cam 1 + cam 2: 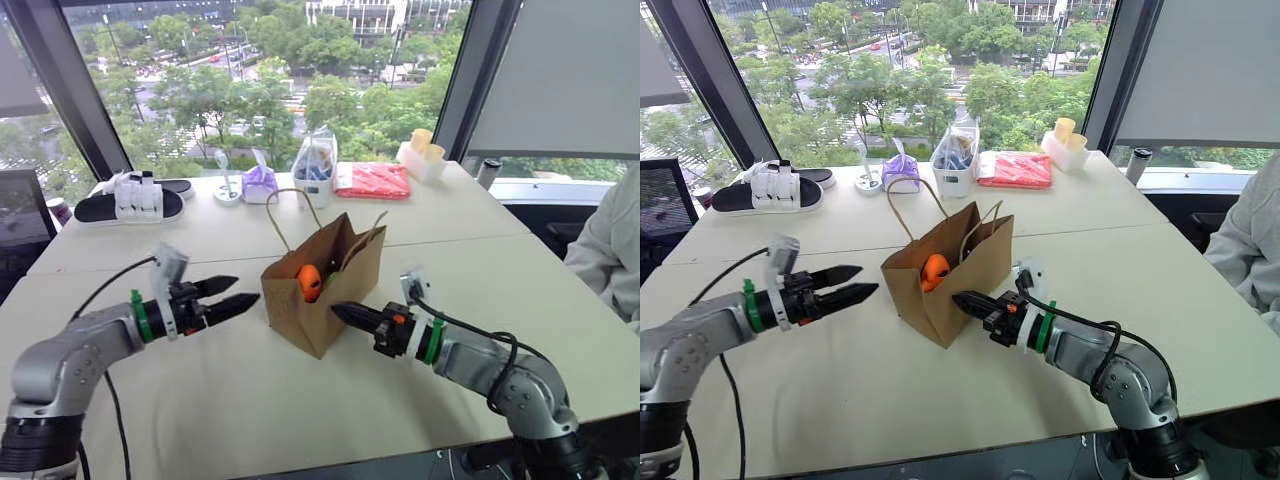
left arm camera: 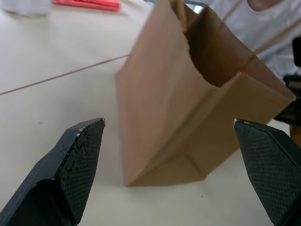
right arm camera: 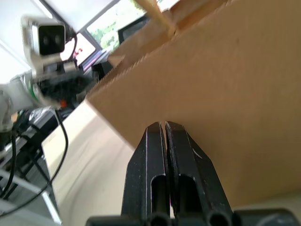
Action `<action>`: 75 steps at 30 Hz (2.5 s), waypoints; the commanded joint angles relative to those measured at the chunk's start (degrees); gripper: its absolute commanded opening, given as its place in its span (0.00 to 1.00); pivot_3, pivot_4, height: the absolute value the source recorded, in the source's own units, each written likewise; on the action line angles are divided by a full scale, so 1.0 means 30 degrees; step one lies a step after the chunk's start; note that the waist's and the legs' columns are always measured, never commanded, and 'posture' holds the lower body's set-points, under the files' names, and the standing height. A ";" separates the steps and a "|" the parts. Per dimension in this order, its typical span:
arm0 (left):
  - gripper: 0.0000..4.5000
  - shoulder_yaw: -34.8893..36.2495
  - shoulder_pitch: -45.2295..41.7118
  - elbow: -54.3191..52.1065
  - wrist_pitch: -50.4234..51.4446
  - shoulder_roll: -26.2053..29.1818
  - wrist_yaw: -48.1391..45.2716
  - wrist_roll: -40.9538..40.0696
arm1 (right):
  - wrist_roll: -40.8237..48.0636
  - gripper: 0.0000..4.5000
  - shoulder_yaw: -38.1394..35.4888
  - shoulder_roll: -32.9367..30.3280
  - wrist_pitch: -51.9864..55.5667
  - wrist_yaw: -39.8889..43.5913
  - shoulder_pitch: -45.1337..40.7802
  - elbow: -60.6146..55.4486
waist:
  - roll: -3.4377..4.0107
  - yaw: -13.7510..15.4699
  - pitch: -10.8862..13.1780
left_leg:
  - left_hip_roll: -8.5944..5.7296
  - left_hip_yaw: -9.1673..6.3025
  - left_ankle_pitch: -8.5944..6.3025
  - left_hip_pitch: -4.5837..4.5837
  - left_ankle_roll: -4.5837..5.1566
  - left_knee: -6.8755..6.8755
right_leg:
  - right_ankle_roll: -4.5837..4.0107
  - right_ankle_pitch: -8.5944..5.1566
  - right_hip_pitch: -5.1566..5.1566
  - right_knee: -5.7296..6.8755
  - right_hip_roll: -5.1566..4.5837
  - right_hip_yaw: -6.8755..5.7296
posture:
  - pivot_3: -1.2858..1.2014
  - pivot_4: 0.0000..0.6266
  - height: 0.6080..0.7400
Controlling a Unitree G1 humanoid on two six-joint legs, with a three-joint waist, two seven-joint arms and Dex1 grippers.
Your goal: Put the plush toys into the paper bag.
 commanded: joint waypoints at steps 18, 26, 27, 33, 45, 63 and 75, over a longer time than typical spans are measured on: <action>1.00 -0.3168 -0.0528 -0.3764 -0.0014 -0.2512 0.2412 0.0528 | -0.1162 0.02 0.0518 0.1962 0.0383 0.0588 -0.1281 0.0525 | 0.0005 -0.0053 -0.0001 | -0.0001 -0.0002 -0.0001 0.0001 0.0003 0.0004 | 0.0001 0.0000 0.0003 0.0002 0.0004 -0.0001 | 0.52 0.24 1.00; 0.94 -0.4319 -0.0111 -0.3642 -0.1582 -0.3369 0.3524 0.2710 | -0.1136 0.01 0.0212 0.2096 0.0494 0.0576 -0.1256 0.0375 | 0.0005 0.0011 -0.0001 | -0.0003 0.0002 -0.0001 0.0001 0.0003 0.0011 | 0.0001 0.0000 0.0011 -0.0001 0.0004 -0.0001 | 0.52 0.24 1.00; 0.88 -0.4331 -0.0113 -0.3619 -0.1699 -0.3482 0.3580 0.2839 | -0.1075 0.00 0.0139 0.2072 0.0518 0.0577 -0.1241 0.0323 | 0.0004 0.0011 -0.0001 | -0.0003 0.0002 -0.0001 0.0001 0.0003 0.0011 | 0.0001 0.0000 0.0011 -0.0001 0.0005 0.0000 | 0.52 0.24 1.00; 0.26 -0.4624 -0.0162 -0.3736 -0.1706 -0.4039 0.3887 0.3175 | -0.0454 0.00 -0.0307 0.2022 0.0813 0.0680 -0.1128 -0.0157 | 0.0005 0.0022 -0.0001 | -0.0003 0.0002 -0.0001 -0.0001 0.0003 0.0012 | 0.0001 0.0000 0.0011 -0.0001 0.0006 -0.0002 | 0.52 0.24 1.00; 0.02 -0.4859 -0.2360 -0.1994 -0.4580 -0.2866 0.1186 0.4723 | 0.5038 0.00 -0.3250 0.0445 0.2284 0.1221 0.0703 -0.1906 | 0.0004 0.0050 0.0000 | -0.0003 -0.0002 -0.0003 -0.0003 0.0007 0.0013 | 0.0001 0.0000 0.0021 -0.0007 0.0006 -0.0012 | 0.52 0.24 1.00; 0.02 -0.7469 -1.2943 1.4930 -1.8488 -0.2944 -0.8850 1.0902 | 0.3965 0.00 -0.3562 -0.0580 0.1116 0.1583 0.2147 -0.1853 | 0.0006 -0.0096 0.0001 | 0.0000 0.0012 -0.0018 -0.0008 0.0038 0.0004 | 0.0010 0.0004 0.0041 -0.0088 0.0005 -0.0042 | 0.52 0.24 1.00; 0.02 -0.6614 -1.4705 2.2520 -2.3314 -0.3100 -0.6948 1.3342 | 0.3916 0.00 -0.3139 -0.0431 0.0922 0.0994 0.2027 -0.1702 | -0.0007 -0.0023 0.0005 | -0.0016 -0.0005 -0.0027 -0.0024 0.0058 0.0035 | 0.0062 0.0034 0.0050 -0.0081 0.0002 -0.0047 | 0.52 0.24 1.00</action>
